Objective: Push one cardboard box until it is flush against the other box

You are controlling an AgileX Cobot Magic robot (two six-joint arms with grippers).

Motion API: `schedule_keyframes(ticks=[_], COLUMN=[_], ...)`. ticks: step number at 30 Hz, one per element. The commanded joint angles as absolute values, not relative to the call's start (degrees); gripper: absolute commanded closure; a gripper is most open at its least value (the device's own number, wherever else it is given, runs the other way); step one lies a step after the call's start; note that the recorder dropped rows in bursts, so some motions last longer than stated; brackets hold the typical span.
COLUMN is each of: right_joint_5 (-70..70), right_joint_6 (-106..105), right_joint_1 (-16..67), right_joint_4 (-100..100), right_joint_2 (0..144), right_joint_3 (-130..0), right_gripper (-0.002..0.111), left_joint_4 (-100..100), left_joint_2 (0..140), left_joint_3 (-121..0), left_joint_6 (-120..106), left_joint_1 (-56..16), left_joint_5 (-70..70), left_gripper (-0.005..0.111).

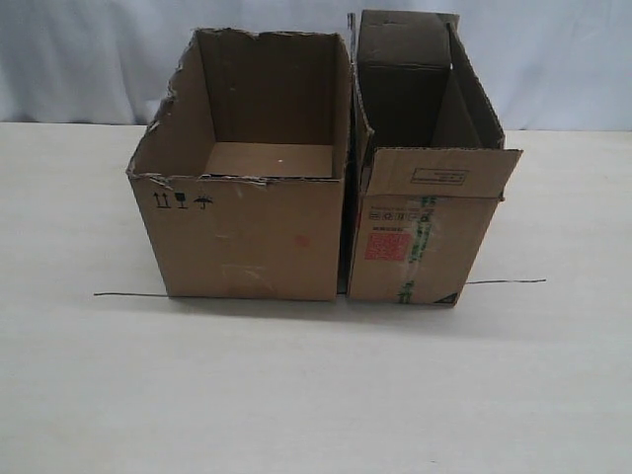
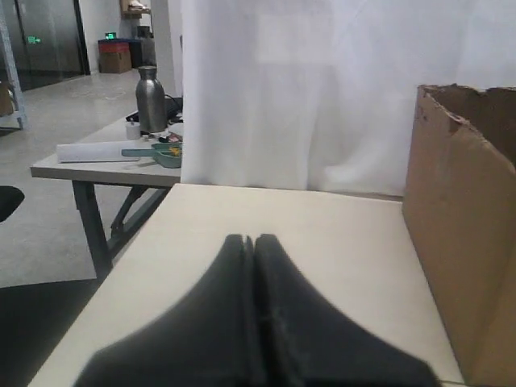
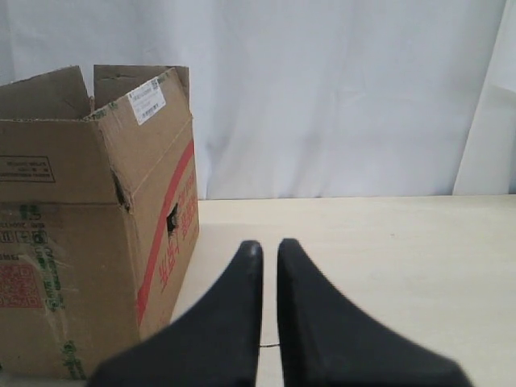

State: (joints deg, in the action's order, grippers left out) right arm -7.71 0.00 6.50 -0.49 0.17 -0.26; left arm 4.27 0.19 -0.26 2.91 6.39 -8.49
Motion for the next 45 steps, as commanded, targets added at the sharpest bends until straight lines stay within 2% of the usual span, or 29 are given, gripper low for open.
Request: schedule_keyframes(ticks=[1, 7, 45], right_joint_5=[-7.6, -7.6, -7.6], right_joint_6=[0.0, 0.0, 0.0], right_joint_1=[6.8, 6.8, 6.8], right_joint_4=[-0.4, -0.4, -0.4], right_joint_2=[0.0, 0.0, 0.0], right_joint_3=[0.0, 0.0, 0.0], right_gripper=[0.103, 0.103, 0.103], left_joint_4=[12.9, 4.7, 5.3], left_joint_2=[0.0, 0.0, 0.0], left_joint_3=[0.0, 0.0, 0.0], left_joint_6=[13.7, 7.3, 7.3], left_joint_1=[5.9, 5.9, 5.9], left_joint_5=[-5.3, -4.6, -4.7], left_gripper=[0.107, 0.107, 0.107])
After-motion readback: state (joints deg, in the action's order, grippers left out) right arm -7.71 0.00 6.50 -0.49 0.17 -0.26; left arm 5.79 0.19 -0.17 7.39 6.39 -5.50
